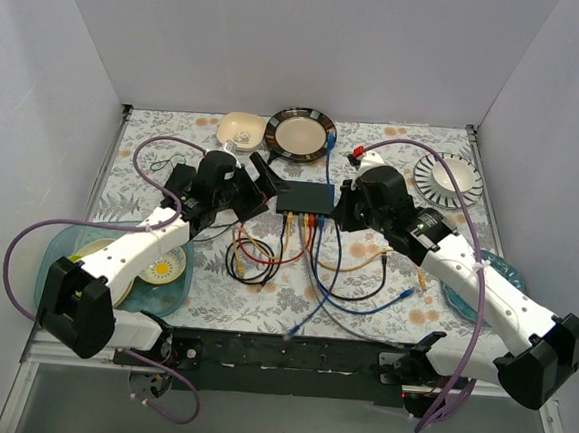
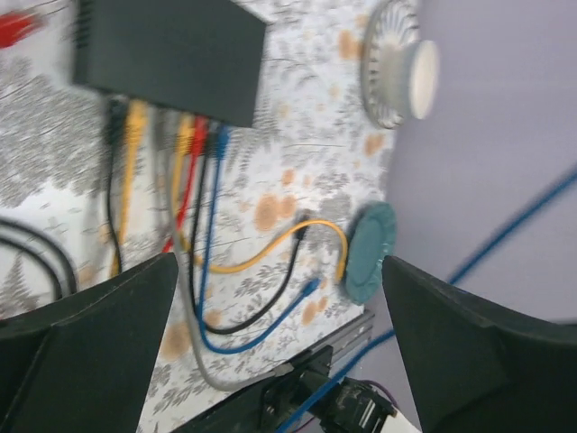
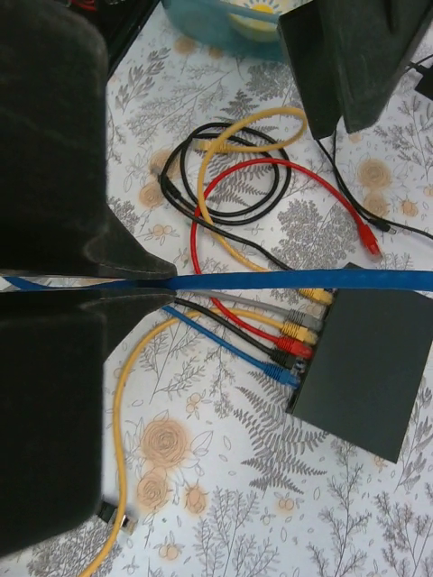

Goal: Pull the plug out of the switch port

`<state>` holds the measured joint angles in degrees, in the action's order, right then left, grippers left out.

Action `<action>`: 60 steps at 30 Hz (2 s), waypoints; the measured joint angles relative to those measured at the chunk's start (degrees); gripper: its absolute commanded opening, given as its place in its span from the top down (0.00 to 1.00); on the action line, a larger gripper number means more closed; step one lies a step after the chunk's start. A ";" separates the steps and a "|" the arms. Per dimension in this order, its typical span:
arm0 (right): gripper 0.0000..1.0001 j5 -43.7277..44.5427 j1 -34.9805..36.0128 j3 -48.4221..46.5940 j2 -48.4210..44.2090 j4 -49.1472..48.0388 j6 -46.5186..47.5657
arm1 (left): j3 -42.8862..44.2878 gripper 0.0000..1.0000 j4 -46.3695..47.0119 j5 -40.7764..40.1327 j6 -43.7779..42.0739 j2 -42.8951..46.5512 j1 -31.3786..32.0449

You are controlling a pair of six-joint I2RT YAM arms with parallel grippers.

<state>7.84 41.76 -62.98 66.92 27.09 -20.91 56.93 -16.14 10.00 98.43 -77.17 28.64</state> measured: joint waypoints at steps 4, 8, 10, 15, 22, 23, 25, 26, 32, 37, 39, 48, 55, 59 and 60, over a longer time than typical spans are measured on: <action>0.99 -2.27 -0.13 -1.75 3.69 -0.83 -2.34 | -4.57 0.02 9.60 1.57 -0.72 4.31 1.92; 0.99 -5.62 -0.33 -1.75 5.60 -1.29 -5.38 | -9.79 0.02 17.49 1.11 -1.57 6.10 6.71; 0.99 -7.65 -0.44 -1.75 5.64 -1.97 -6.25 | -12.17 0.02 20.37 0.94 -1.51 6.45 8.37; 0.99 -11.41 -0.48 -1.73 5.64 -2.82 -6.71 | -13.46 0.02 24.13 -0.59 -1.84 6.43 8.55; 0.99 -15.56 -0.48 -0.04 5.42 -3.82 -6.69 | -10.23 0.14 27.54 -0.98 -2.58 2.58 8.50; 0.99 -15.82 -0.48 0.28 5.40 -3.67 -6.69 | -9.77 0.17 27.85 -0.79 -2.69 2.03 8.50; 0.99 -16.61 -0.48 1.01 5.35 -3.63 -6.67 | -8.33 0.36 28.28 -0.28 -3.06 0.50 8.48; 0.99 -17.05 -0.48 1.07 5.35 -3.50 -6.60 | -7.61 0.44 28.46 -0.02 -3.26 -0.44 8.50; 0.98 -19.93 -0.48 1.11 4.68 -3.69 -6.10 | -5.07 1.00 29.00 2.91 -3.98 -5.86 8.37; 0.49 -18.56 -0.61 1.31 3.41 -3.28 -6.01 | 0.94 1.00 25.53 7.39 -5.62 -9.01 6.95; 0.43 -17.03 -0.59 0.81 1.97 -1.99 -5.90 | 3.56 1.00 23.21 8.48 -5.62 -9.01 4.20; 0.44 -10.47 -0.50 -1.38 -5.95 2.60 -5.92 | 27.67 1.00 3.78 -1.79 0.33 -13.22 -20.52; 0.45 -10.58 -0.50 3.48 -9.81 4.50 -6.58 | 36.72 1.00 -6.12 -10.10 4.42 -19.93 -33.55; 0.45 -10.56 -0.50 3.89 -9.97 6.58 -6.56 | 37.40 0.82 -10.86 -14.99 6.36 -24.33 -38.14; 0.45 -10.56 -0.50 3.93 -10.05 6.75 -6.54 | 37.22 0.73 -11.96 -16.04 6.75 -24.94 -38.80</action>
<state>-2.72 41.25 -59.05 56.86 33.85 -27.44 94.15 -28.10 -6.04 105.19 -102.10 -10.15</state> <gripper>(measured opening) 0.551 0.067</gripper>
